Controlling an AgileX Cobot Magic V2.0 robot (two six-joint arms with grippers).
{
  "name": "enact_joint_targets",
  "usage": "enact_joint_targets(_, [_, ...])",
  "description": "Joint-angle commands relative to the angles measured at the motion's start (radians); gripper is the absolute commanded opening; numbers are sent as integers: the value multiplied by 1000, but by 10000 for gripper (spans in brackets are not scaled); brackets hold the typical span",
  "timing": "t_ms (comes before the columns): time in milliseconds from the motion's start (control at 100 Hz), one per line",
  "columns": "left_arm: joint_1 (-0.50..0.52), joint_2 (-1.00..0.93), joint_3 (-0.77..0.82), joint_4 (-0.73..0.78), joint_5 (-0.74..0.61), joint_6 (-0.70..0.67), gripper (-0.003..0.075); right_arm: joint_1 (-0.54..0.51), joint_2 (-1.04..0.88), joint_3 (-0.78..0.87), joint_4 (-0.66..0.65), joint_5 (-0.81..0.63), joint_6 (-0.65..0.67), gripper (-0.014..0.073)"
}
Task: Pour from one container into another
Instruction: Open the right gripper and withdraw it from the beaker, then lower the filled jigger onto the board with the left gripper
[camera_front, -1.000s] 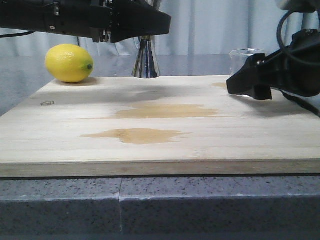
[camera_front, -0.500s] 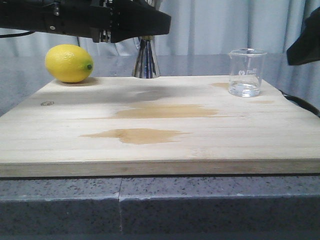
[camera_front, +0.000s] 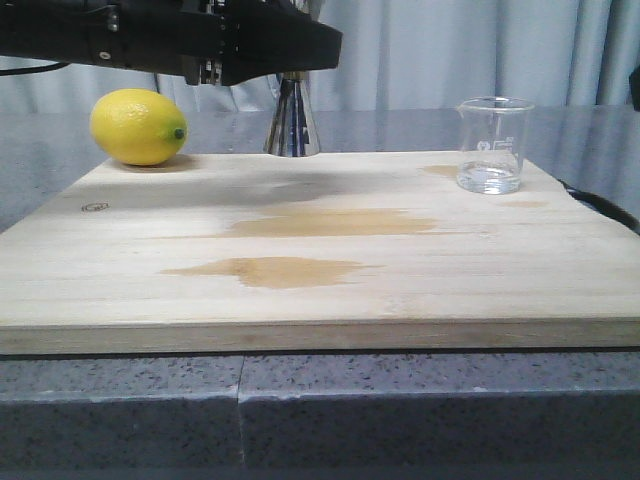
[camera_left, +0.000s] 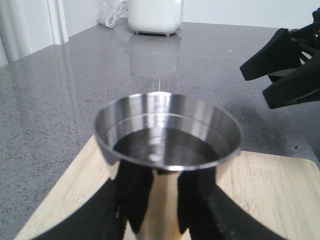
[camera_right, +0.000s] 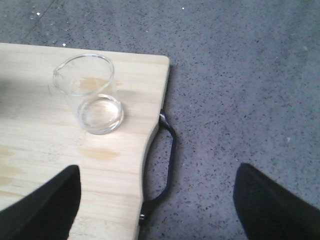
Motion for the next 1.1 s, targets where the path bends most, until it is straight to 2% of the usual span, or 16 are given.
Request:
enact_joint_targets(0, [-9,-49,-28,-93,100,-5,197,16,-34,-27,-29,-2,0,545])
enact_joint_targets(690, [-9,-49,-28,-93,100,2,197,16,-65,-27,-73,53,0,545])
enact_joint_targets(1090, [-9,21,-28,-93,112,29,197,16,-65,-27,-84,53,0,545])
